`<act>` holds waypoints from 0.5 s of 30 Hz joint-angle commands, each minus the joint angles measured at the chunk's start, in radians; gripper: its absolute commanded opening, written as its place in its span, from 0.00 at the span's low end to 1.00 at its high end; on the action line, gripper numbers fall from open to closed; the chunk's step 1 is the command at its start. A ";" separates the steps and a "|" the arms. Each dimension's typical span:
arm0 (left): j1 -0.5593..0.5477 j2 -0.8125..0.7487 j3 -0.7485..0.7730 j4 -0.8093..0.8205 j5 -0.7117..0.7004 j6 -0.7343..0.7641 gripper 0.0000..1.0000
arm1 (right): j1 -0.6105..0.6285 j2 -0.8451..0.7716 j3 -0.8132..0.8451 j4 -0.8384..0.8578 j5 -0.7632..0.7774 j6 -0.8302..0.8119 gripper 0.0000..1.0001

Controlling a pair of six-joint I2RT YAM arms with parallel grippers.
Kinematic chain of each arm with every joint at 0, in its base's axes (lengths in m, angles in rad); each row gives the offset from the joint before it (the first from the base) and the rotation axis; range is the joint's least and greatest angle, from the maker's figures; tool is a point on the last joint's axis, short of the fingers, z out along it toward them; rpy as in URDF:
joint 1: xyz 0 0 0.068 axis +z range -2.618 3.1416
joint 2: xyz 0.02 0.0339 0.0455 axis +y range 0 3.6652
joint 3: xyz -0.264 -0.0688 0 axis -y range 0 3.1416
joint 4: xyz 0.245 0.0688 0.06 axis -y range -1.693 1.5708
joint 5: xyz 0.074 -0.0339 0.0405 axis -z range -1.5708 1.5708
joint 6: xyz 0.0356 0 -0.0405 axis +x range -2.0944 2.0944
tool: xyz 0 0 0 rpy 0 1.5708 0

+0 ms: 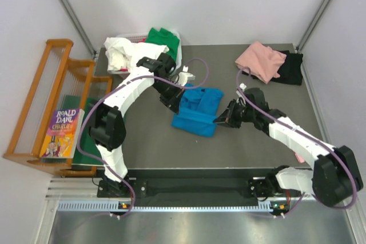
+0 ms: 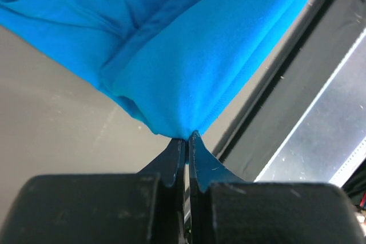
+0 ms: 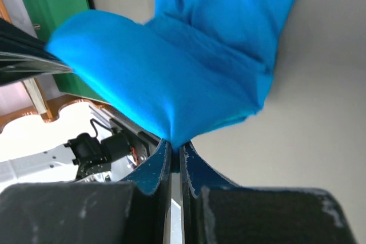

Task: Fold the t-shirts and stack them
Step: Fold the tshirt

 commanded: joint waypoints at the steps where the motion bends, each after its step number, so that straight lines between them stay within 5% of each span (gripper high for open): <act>1: 0.019 0.015 0.058 0.053 -0.042 -0.032 0.00 | -0.025 0.090 0.149 0.014 -0.096 -0.083 0.00; 15: 0.071 0.012 0.239 0.106 -0.108 -0.104 0.00 | -0.039 0.150 0.307 -0.024 -0.123 -0.112 0.00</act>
